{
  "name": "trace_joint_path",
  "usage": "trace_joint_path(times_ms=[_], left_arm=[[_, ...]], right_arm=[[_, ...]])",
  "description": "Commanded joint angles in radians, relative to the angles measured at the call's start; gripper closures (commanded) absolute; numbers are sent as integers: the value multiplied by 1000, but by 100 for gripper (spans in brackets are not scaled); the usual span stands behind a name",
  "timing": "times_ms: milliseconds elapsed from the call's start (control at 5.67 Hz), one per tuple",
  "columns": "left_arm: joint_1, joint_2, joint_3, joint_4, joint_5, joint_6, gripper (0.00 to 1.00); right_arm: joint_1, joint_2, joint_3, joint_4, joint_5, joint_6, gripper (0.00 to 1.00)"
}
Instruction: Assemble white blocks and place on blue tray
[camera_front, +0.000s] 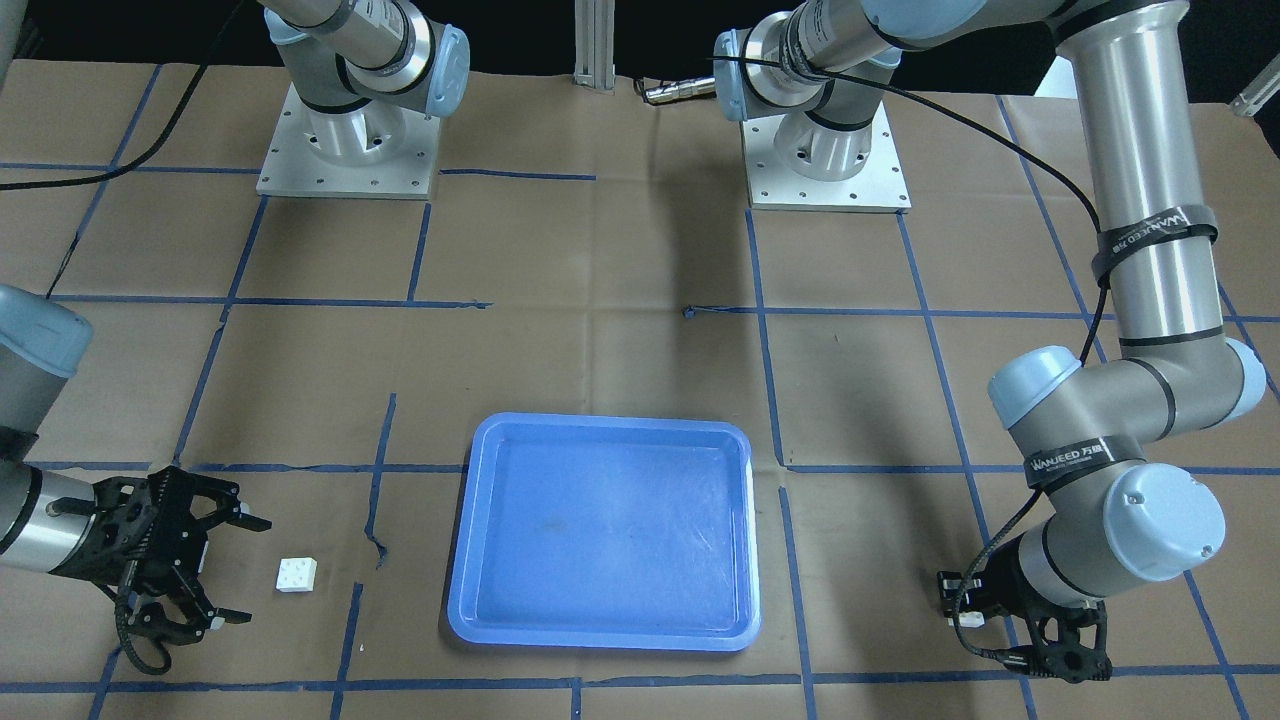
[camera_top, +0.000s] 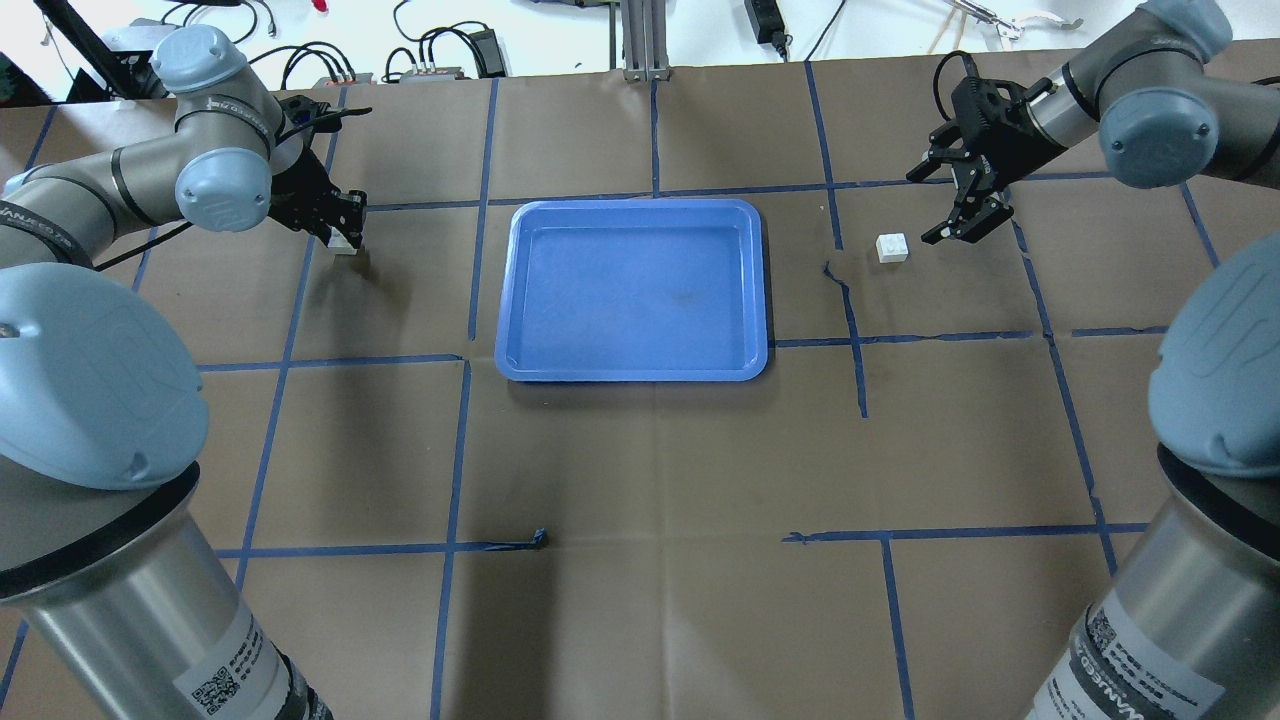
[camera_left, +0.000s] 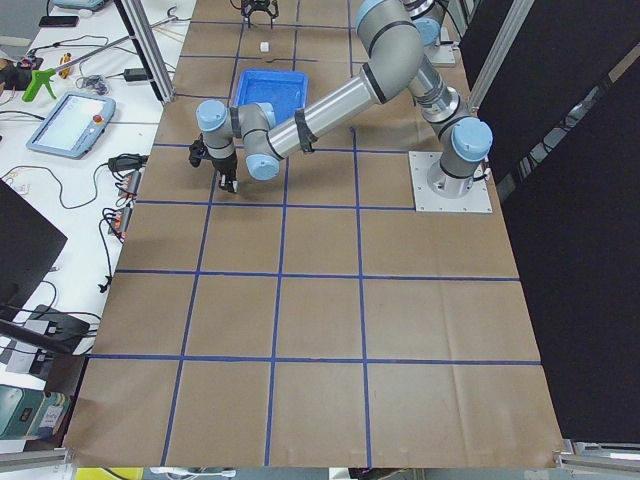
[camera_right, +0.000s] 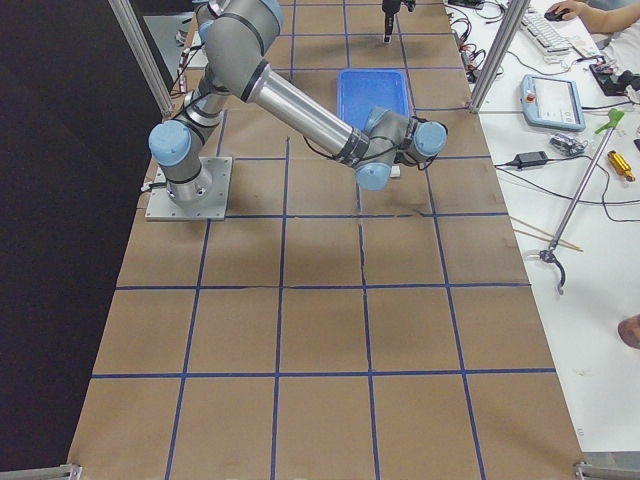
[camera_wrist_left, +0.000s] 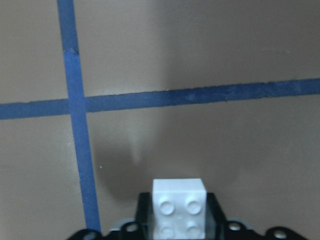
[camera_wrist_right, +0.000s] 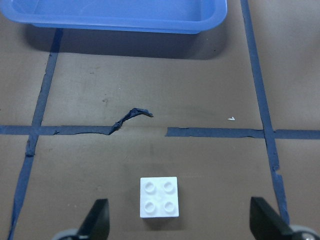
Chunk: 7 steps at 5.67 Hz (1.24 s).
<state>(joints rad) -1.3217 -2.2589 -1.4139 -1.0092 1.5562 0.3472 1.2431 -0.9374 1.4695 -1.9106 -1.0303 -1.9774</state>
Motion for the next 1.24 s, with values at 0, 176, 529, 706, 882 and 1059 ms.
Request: trace_joint_path(times_ms=[0, 176, 529, 706, 882, 1059], left_arm=[[-64, 62, -13, -12, -1, 67, 100], [-168, 118, -57, -12, 7, 72, 100], [-362, 262, -132, -37, 8, 131, 97], [-414, 329, -179, -51, 10, 177, 100], [-444, 364, -221, -51, 9, 345, 100], [-450, 346, -227, -51, 5, 533, 100]], right_arm=[[-1, 58, 11, -8, 10, -41, 0], [-1, 69, 11, -8, 7, -49, 0], [-1, 71, 12, -8, 9, -40, 1], [-1, 69, 9, -10, 9, -40, 19], [-1, 69, 6, -10, 9, -40, 33], [-1, 68, 6, -10, 9, -40, 42]])
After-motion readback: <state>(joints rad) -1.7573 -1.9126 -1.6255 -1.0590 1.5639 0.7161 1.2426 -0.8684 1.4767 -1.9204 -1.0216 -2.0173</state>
